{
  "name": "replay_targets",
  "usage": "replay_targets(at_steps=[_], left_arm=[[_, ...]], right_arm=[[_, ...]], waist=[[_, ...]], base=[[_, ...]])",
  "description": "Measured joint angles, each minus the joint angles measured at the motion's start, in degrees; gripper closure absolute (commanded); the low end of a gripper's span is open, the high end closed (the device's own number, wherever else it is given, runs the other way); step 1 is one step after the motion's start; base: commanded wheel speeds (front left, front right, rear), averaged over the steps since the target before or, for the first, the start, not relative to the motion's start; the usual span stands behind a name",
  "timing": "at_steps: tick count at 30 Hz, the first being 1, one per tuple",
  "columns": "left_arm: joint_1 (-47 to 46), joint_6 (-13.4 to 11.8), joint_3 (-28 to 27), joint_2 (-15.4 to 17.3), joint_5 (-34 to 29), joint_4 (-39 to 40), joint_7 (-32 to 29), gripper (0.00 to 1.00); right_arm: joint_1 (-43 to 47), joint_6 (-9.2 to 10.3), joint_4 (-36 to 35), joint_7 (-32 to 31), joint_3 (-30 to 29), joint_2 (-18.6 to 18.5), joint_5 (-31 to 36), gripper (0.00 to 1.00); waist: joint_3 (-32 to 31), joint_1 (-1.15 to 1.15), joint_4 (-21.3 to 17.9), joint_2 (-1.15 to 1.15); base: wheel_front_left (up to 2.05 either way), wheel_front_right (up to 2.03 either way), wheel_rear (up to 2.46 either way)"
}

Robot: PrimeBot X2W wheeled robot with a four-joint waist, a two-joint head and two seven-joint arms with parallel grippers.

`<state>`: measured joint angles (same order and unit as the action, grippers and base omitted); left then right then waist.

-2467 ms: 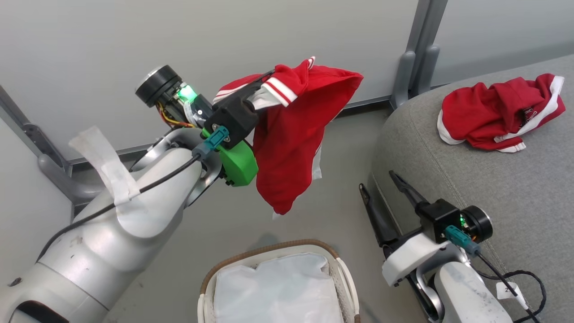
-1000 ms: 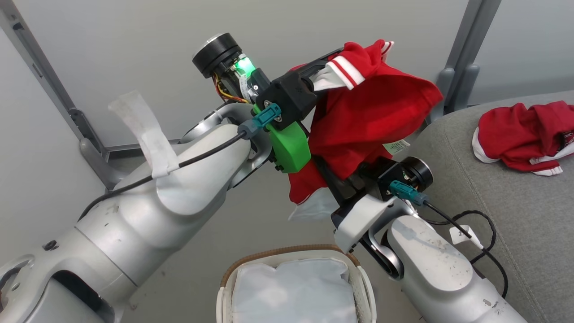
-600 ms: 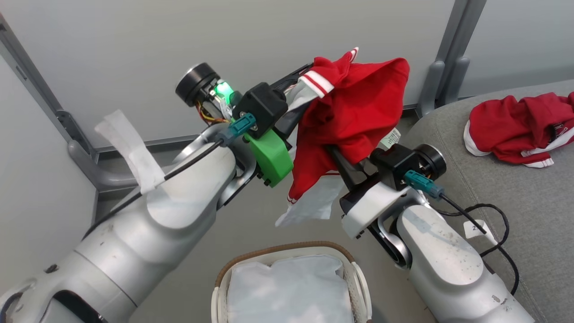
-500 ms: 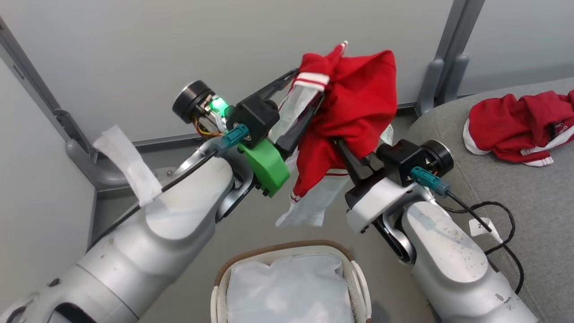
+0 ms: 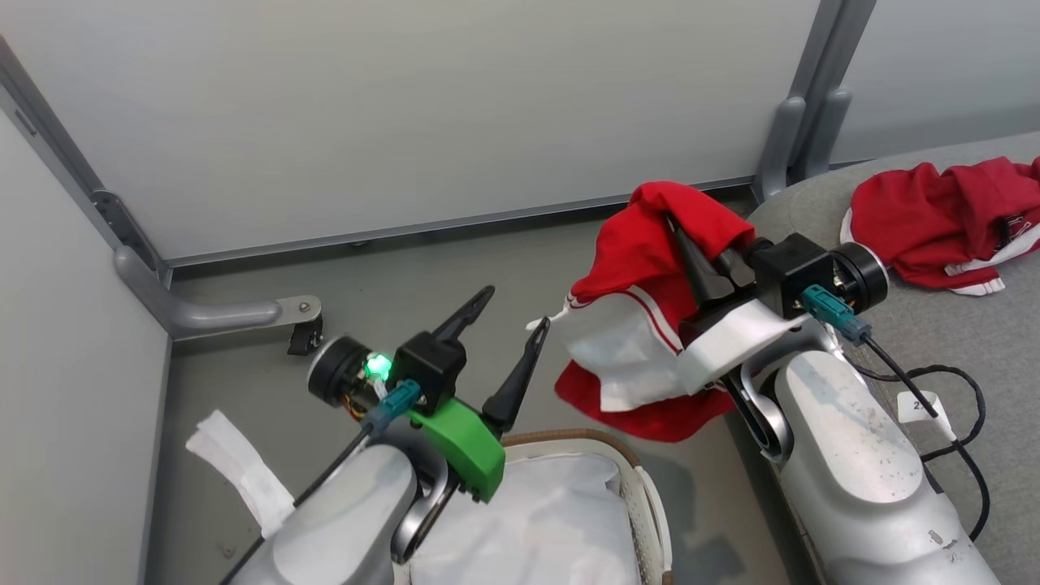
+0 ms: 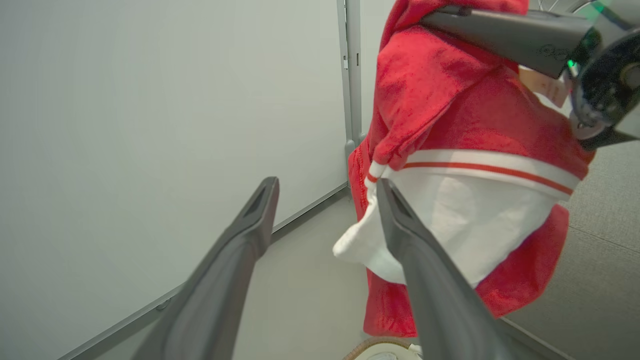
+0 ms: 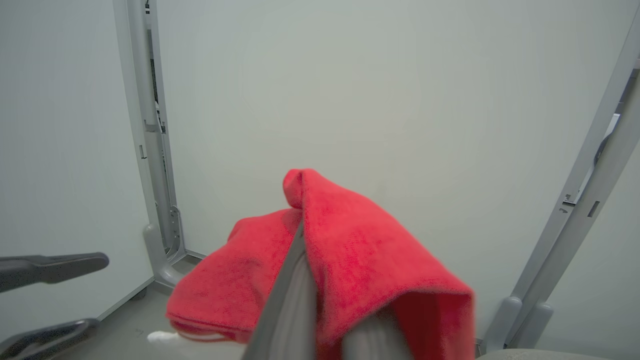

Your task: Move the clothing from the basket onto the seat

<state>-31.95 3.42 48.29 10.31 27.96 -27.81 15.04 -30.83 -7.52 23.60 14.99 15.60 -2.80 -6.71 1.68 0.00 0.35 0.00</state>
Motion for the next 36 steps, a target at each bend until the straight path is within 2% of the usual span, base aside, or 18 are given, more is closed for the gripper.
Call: replay_targets(at_steps=[8, 19, 25, 36], left_arm=[[8.0, 0.9, -5.5, -2.1, -3.1, 0.1, 0.0, 0.0], [9.7, 2.6, -11.3, -4.4, -7.7, 1.5, 0.0, 0.0], [9.8, 3.2, -12.9, -5.5, -10.2, 2.5, 0.0, 0.0], [8.0, 3.9, -12.1, -5.8, -12.5, 0.9, 0.0, 0.0]], right_arm=[[1.3, 0.0, -0.3, 0.0, -3.3, 0.0, 2.3, 1.0], [1.4, 0.0, -1.1, 0.0, -5.8, 0.0, 3.4, 1.0], [0.9, 0.0, -2.2, 0.0, -7.0, 0.0, 3.5, 1.0], [1.7, 0.0, -3.2, 0.0, -11.3, -0.1, 3.6, 1.0]], waist=[[0.4, 0.0, -1.6, 0.0], [1.9, 0.0, -5.8, 0.0], [3.7, 0.0, -10.8, 0.0], [8.1, 0.0, -20.8, 0.0]], base=[[0.0, 0.0, 0.0], [0.0, 0.0, 0.0], [0.0, 0.0, 0.0], [0.0, 0.0, 0.0]])
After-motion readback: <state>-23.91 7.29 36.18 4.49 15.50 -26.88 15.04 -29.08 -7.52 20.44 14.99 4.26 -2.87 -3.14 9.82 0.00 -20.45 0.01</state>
